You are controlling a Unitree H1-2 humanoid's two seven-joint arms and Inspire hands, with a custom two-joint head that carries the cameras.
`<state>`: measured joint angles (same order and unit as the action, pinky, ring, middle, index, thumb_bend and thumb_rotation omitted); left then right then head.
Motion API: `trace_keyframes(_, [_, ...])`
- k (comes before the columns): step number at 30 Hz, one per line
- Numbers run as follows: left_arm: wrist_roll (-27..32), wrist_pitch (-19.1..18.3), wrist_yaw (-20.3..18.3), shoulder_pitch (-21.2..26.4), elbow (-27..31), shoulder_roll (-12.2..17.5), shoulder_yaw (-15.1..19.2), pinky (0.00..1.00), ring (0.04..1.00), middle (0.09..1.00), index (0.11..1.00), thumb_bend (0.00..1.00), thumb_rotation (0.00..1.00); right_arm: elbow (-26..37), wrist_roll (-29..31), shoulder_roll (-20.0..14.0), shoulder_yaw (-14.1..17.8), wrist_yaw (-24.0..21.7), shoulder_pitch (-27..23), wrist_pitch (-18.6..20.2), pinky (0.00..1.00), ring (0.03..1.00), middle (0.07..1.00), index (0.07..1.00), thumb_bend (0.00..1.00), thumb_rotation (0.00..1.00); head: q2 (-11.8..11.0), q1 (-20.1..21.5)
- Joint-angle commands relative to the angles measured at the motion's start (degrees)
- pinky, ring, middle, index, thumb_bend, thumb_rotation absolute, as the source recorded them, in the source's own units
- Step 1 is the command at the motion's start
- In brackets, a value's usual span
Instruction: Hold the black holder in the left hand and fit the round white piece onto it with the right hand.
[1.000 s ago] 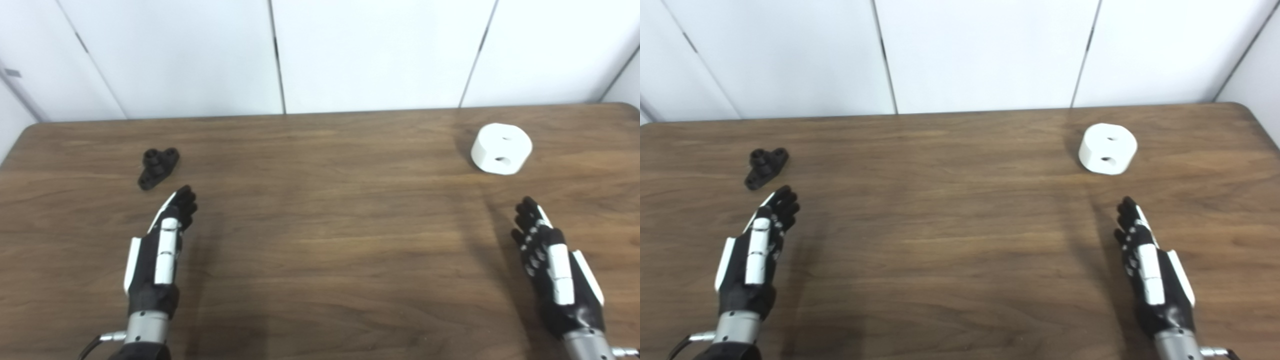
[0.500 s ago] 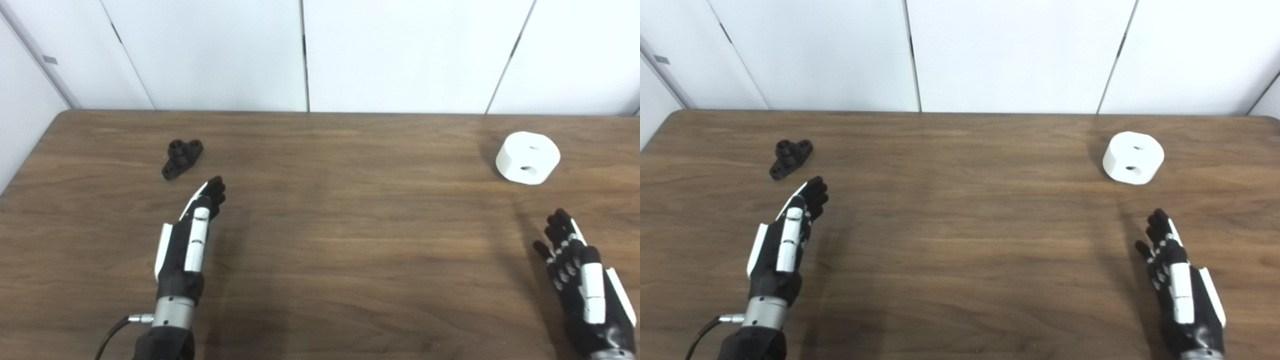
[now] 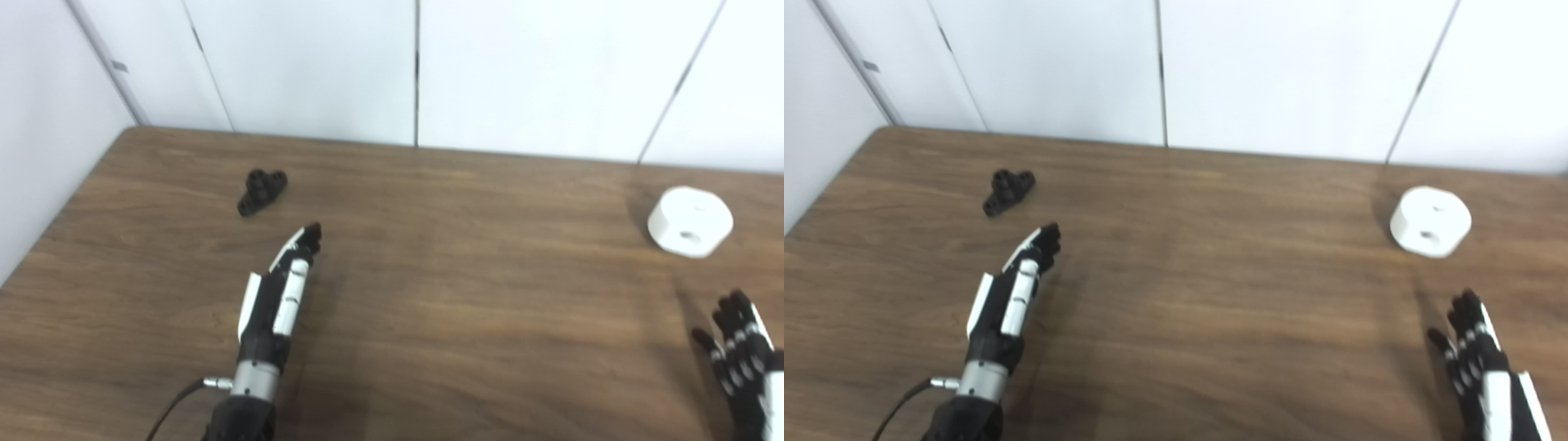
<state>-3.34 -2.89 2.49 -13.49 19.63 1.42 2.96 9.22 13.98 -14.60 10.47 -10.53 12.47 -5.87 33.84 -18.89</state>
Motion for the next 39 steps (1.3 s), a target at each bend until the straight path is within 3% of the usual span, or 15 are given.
trace_keyframes(1, [-1.0, 2.6, 0.9, -4.1, 0.3, -1.7, -0.7, 0.94, 0.918, 0.915, 0.895, 0.43, 0.93, -1.5, 0.4, -0.6, 0.6, -0.2, 0.1, -1.3, 1.00, 1.000, 0.993, 0.994, 0.70, 1.00, 0.1, -0.1])
trace_keyframes(5, [-1.1, 3.8, 0.9, -4.0, -0.9, -1.8, -1.3, 0.97, 0.948, 0.944, 0.922, 0.42, 0.94, -2.4, 0.7, -0.8, 0.8, -0.9, -0.2, -2.4, 1.00, 1.000, 0.996, 0.997, 0.71, 1.00, -1.1, -1.9])
trace_keyframes(12, [-1.9, 6.1, 1.3, -3.6, -2.9, -1.8, -2.4, 0.97, 0.964, 0.963, 0.934, 0.44, 0.95, -3.7, 0.4, -1.1, 0.9, -1.5, -0.5, -4.0, 1.00, 1.000, 0.990, 1.000, 0.59, 1.00, -3.0, -3.9])
trace_keyframes(22, [-2.0, 7.9, 2.2, -3.3, -5.1, -2.1, -3.3, 0.96, 0.956, 0.953, 0.924, 0.46, 0.94, -6.0, 0.5, -1.2, 1.1, -1.8, -1.2, -5.3, 1.00, 1.000, 1.000, 1.000, 0.58, 1.00, -5.4, -4.9])
trace_keyframes(30, [-0.6, 8.9, 3.0, -3.3, -6.4, -3.3, -3.9, 0.97, 0.965, 0.952, 0.924, 0.42, 0.91, -8.1, 0.5, -1.5, 1.2, -1.9, -1.9, -6.1, 1.00, 1.000, 1.000, 1.000, 0.57, 1.00, -7.2, -5.8])
trace_keyframes(39, [0.2, 9.6, 3.2, -3.4, -6.7, -3.6, -4.6, 1.00, 0.983, 0.962, 0.931, 0.34, 0.92, -9.6, 1.3, -1.8, 1.3, -2.6, -2.4, -7.0, 1.00, 1.000, 1.000, 1.000, 0.57, 1.00, -7.3, -6.3])
